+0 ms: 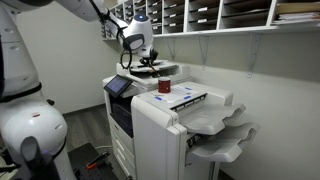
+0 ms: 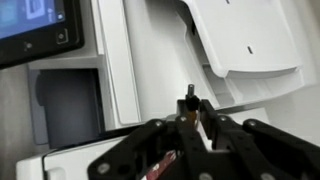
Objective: Put the pen in the mug
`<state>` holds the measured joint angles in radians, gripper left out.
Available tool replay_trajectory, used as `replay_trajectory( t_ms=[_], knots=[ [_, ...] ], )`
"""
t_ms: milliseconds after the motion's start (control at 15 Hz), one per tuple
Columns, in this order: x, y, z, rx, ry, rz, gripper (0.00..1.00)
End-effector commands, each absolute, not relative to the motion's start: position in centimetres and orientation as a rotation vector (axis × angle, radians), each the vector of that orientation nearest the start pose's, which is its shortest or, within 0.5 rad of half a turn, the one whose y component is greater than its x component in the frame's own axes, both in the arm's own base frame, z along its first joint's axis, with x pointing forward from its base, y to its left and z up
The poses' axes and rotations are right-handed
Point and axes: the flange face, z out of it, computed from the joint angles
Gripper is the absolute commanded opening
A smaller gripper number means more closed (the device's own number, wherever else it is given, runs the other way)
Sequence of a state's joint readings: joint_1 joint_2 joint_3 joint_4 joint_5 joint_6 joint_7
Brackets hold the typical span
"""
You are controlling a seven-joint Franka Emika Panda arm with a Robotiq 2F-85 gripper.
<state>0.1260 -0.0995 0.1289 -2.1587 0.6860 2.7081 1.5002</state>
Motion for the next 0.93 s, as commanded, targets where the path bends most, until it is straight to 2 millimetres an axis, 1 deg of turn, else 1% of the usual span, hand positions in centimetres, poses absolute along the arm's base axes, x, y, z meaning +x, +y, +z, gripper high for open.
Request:
replay_trajectory(
  t_ms=[0,133,333,533,733,800,867],
  knots=[
    [56.0,11.0,50.8,-1.439,1.751,0.012,0.05],
    [56.7,9.7,50.4,-1.397,1.726,0.047,0.05],
    [57.4,7.8,49.3,-1.353,1.713,0.107,0.05],
    [57.9,6.1,47.5,-1.327,1.707,0.186,0.05],
    [58.2,4.8,46.1,-1.304,1.729,0.231,0.05],
    [58.1,4.6,45.8,-1.303,1.747,0.238,0.44],
    [58.1,4.6,45.7,-1.313,1.753,0.237,0.46]
  ],
)
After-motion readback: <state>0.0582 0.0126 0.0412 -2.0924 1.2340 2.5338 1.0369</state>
